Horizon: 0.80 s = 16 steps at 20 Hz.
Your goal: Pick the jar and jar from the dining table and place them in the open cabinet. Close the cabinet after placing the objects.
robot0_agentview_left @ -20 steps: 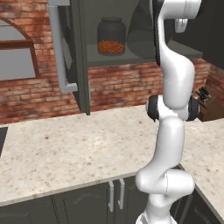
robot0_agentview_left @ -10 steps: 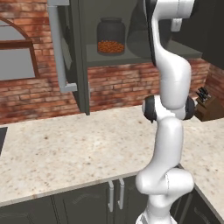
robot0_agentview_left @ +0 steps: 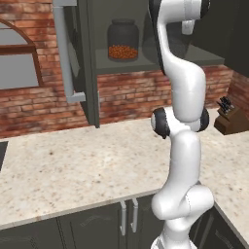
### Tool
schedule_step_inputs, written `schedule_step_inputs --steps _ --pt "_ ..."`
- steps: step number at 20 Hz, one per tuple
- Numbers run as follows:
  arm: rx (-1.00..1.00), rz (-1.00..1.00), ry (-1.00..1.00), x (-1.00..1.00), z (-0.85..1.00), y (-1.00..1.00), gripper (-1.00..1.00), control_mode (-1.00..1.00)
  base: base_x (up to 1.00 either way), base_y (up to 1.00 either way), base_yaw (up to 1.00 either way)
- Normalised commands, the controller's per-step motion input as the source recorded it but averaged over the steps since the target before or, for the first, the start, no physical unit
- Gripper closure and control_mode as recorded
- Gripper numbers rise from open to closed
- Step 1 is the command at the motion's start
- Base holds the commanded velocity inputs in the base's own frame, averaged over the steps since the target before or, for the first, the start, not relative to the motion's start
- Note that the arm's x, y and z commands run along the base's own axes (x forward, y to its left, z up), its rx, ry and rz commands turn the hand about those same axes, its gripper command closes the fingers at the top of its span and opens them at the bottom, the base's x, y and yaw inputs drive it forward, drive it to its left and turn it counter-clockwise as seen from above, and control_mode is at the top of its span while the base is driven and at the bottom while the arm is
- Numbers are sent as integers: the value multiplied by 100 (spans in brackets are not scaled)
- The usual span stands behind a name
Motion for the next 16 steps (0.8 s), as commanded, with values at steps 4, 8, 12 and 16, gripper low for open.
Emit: schedule_step_inputs --steps 4,8,12,16 --pt "1 -20 0 61 -15 10 -100 -100 0 0 0" --pt "1 -21 -14 61 -1 1 -100 -100 0 0 0" --pt "7 -9 -11 58 -3 3 -100 -100 0 0 0" --pt "11 0 -3 52 -11 2 -100 -100 0 0 0"
